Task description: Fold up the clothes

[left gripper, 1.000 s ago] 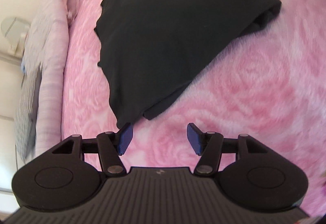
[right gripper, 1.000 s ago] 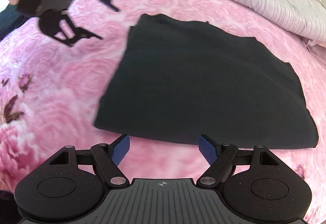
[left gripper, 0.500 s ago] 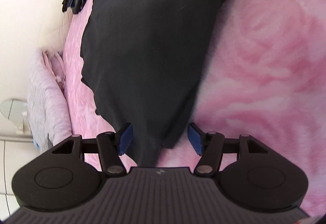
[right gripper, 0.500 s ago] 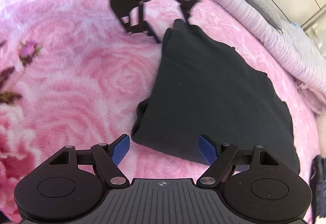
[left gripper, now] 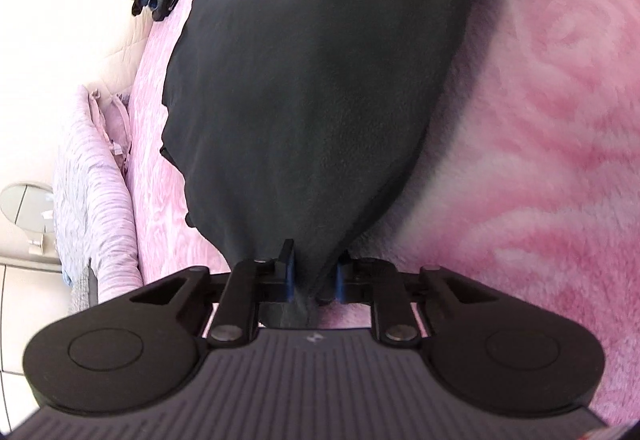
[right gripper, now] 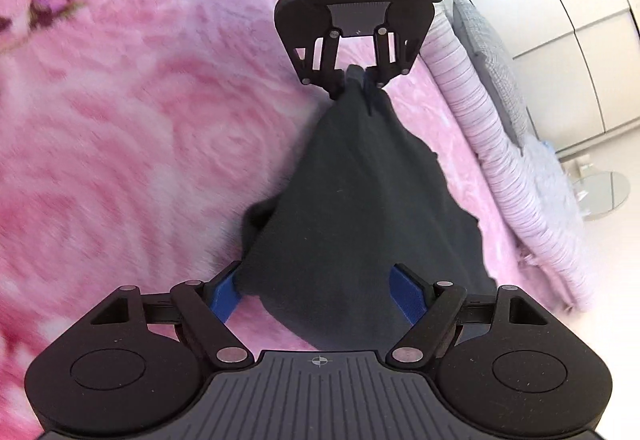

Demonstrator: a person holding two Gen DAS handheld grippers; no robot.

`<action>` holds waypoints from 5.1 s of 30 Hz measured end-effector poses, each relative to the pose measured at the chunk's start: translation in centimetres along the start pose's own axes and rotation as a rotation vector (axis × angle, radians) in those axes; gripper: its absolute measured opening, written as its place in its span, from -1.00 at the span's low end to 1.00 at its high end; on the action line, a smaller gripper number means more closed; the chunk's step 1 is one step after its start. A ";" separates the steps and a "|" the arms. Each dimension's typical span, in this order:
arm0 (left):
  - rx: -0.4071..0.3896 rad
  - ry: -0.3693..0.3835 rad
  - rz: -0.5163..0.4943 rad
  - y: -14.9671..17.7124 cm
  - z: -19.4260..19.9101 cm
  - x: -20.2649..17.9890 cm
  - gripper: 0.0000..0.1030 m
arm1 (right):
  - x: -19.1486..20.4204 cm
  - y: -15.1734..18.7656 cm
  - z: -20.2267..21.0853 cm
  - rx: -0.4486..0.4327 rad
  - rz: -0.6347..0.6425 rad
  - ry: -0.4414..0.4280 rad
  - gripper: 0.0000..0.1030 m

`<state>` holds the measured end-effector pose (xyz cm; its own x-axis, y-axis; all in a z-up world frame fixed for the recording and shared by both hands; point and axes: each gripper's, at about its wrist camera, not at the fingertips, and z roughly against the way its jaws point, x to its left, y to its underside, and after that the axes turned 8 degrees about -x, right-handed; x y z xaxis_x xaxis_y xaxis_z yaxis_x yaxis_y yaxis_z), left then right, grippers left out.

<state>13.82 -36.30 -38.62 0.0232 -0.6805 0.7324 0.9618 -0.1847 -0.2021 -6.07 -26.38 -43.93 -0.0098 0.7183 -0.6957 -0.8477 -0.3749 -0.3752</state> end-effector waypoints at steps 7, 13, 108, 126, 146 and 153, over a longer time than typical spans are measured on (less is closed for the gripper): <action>-0.002 0.004 0.035 0.0 0.9 0.5 -0.81 | -2.4 -0.3 -0.5 -0.011 -0.013 -0.086 -0.66; -0.010 0.007 0.052 0.1 3.7 1.8 -0.84 | -5.1 -2.0 1.4 -0.051 -0.094 -0.243 -0.78; 0.179 0.422 1.000 -10.9 -22.2 26.5 -0.34 | -31.5 21.2 -2.1 0.215 -1.357 -0.036 -0.49; 0.127 0.353 0.893 -11.8 -17.3 26.6 -0.44 | -32.1 24.2 -3.6 0.360 -1.295 0.067 -0.49; 0.101 0.430 0.955 -14.9 -17.5 23.6 -0.40 | -28.2 21.4 -5.2 0.367 -1.107 -0.135 -0.49; 0.172 0.329 0.945 -10.0 -11.0 23.2 -0.42 | -27.8 19.1 -2.3 0.374 -1.122 -0.162 -0.17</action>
<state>1.70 -58.04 -26.79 0.7434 -0.6612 0.1004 0.6151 0.6172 -0.4906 -20.75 -54.87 -33.21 0.7913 0.6114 0.0023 -0.5273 0.6844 -0.5036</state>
